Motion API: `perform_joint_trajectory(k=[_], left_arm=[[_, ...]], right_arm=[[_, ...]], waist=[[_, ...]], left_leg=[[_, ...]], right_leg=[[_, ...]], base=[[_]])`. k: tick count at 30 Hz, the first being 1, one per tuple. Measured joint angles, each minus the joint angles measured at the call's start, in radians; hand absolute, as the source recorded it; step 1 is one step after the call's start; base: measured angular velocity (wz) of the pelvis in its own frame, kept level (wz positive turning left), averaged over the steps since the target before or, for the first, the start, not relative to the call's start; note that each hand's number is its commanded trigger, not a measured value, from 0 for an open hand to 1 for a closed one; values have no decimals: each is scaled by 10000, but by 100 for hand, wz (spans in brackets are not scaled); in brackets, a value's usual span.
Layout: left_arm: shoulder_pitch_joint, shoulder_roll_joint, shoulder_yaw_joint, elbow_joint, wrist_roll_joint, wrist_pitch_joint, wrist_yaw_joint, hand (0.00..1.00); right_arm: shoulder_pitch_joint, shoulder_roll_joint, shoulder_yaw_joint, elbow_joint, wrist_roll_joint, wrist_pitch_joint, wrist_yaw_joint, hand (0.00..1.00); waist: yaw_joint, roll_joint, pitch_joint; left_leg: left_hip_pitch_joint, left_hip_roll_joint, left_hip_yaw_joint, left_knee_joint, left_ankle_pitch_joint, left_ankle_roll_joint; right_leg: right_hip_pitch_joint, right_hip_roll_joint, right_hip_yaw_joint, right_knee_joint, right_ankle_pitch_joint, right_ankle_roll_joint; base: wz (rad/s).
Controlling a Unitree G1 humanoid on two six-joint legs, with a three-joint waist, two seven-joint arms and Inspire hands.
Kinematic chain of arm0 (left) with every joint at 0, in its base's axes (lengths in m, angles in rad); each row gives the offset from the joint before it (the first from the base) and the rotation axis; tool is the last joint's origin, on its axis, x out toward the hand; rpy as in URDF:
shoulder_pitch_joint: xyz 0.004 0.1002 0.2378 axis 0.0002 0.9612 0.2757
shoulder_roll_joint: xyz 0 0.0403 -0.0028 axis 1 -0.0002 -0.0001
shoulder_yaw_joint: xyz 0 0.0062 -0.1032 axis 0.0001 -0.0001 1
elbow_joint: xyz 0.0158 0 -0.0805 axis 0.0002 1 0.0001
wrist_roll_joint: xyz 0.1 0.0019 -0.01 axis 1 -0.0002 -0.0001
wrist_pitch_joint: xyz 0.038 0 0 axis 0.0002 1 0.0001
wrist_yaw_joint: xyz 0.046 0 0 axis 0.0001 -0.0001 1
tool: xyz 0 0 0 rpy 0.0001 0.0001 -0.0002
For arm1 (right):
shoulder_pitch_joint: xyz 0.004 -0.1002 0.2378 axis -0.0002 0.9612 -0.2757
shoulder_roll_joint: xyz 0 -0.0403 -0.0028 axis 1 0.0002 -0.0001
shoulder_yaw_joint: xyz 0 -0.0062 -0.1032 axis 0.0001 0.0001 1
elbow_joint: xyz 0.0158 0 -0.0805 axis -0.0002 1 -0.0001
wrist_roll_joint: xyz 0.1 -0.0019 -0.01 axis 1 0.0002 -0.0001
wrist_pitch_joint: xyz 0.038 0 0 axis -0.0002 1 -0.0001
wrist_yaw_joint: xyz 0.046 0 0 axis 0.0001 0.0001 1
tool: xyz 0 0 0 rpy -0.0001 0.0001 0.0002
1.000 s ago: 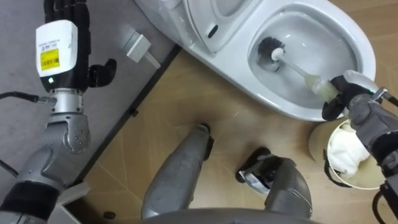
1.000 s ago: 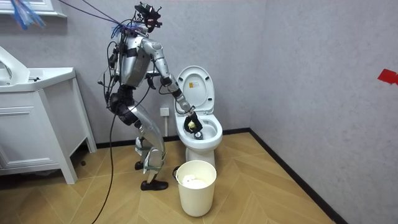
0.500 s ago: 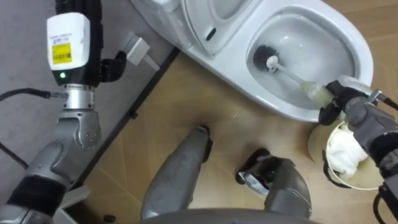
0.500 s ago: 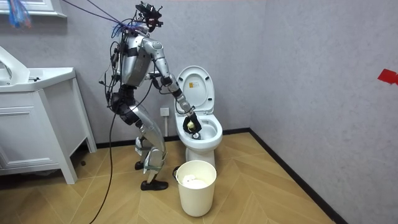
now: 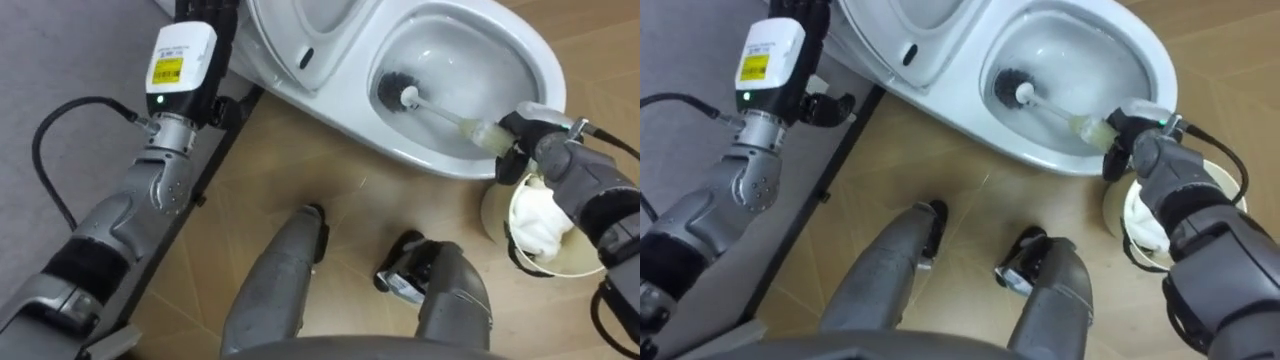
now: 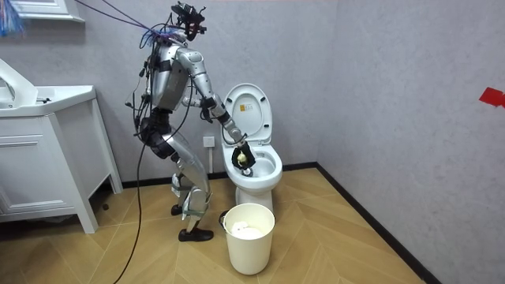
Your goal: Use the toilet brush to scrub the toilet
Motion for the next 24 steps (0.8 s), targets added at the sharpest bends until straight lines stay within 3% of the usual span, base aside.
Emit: perform_joint_trajectory(k=[10,15,21,24], left_arm=[[-329,35,100,655,-860,-638,-146,0],[-478,82,52,736,-825,-673,-148,0],[-587,78,22,686,-894,-563,-148,0],[-592,88,60,292,-841,-292,-143,0]], right_arm=[[-165,-194,21,-887,-1226,0,375,100],[-175,-132,-1,-888,-981,2,181,100],[-649,300,-155,328,1350,-2,-397,100],[-713,399,-704,623,2494,-5,-828,100]], waist=[[-249,-113,64],[-292,-222,107],[-428,-327,165],[-514,-348,178]], left_leg=[[48,-3,116,-29,103,0],[44,-22,59,-181,238,-14],[42,-166,29,-309,369,-11],[-249,-263,45,-294,455,24]], right_leg=[[-90,12,167,124,7,-9],[-66,-2,98,42,52,-40],[-130,-164,106,162,54,-34],[-458,-288,166,265,63,-28]], base=[[-1],[5],[7],[9]])
